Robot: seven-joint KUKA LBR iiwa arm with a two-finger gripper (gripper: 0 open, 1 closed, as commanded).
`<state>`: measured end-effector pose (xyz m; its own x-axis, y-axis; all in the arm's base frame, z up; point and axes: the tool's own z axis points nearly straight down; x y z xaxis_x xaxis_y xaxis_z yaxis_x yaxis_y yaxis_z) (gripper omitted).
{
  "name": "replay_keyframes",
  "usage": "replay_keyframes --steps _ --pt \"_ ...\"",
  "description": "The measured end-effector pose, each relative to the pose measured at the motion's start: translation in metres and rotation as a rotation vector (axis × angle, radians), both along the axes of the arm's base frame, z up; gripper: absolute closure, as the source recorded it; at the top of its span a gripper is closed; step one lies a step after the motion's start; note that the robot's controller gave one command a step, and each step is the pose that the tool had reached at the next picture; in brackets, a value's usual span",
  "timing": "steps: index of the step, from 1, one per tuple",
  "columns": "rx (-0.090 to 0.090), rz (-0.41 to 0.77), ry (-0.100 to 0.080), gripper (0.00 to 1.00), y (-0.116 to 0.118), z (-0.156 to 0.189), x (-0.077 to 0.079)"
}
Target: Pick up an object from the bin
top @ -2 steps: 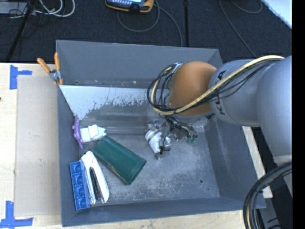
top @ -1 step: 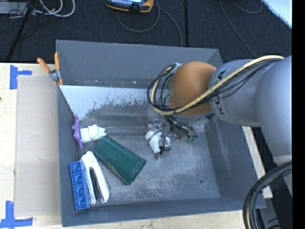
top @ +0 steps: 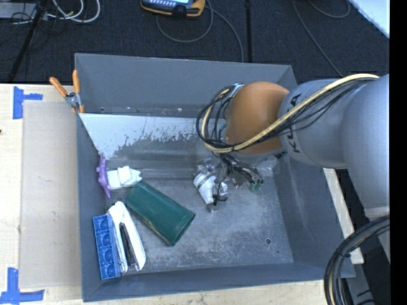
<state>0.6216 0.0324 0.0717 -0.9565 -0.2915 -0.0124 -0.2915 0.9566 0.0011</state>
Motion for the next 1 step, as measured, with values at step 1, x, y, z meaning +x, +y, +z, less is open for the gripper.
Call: replay_keyframes --steps 1 --pt "0.000 -0.001 0.000 1.00 0.0000 0.0000 0.0000"
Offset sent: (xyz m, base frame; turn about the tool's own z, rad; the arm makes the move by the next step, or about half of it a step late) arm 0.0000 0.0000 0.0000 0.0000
